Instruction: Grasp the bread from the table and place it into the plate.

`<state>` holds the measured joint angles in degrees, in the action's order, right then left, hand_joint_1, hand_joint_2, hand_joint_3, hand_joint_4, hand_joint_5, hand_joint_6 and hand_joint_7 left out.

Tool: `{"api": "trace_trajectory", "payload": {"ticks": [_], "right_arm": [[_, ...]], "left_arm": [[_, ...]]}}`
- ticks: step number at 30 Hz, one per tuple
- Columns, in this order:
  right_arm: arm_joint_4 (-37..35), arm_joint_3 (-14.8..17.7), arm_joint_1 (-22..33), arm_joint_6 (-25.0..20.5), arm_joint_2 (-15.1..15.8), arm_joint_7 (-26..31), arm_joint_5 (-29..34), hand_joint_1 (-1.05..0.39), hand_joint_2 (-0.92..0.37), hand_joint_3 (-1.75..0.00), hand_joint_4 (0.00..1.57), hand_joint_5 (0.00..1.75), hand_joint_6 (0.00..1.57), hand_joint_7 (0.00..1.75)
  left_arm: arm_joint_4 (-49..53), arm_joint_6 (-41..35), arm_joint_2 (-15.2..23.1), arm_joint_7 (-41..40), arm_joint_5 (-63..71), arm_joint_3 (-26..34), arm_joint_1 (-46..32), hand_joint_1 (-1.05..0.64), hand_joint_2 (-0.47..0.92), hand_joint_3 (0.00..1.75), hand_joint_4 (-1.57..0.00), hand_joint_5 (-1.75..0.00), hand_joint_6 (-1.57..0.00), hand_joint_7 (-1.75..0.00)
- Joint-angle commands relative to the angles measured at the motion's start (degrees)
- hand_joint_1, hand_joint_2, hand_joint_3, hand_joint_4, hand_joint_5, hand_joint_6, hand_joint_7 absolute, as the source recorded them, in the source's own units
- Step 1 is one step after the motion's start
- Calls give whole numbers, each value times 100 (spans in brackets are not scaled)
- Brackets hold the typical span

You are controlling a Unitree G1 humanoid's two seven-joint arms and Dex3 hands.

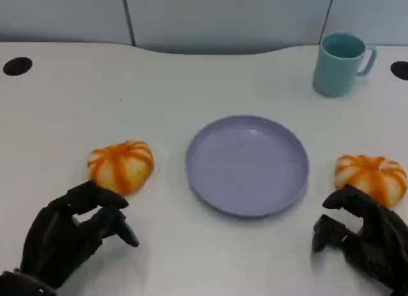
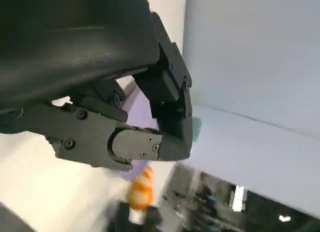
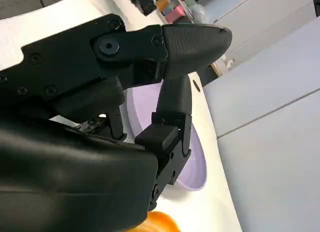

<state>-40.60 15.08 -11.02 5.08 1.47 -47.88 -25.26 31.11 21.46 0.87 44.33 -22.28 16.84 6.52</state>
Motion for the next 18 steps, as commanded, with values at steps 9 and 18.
{"api": "trace_trajectory", "payload": {"ticks": [9,18], "right_arm": [[98,5,68,28,-45,109,-16,-61,-92,-33,65,160,63,115],[257,-67,136,-39,-56,168,8,-61,-92,-33,63,165,61,120]], "left_arm": [[-1316,2435,1220,-4286,5693,-584,-93,-57,83,1,-1,-142,-2,-121],[-2494,870,1755,-5502,7537,-1341,-271,-76,86,0,0,-3,0,-13]]}}
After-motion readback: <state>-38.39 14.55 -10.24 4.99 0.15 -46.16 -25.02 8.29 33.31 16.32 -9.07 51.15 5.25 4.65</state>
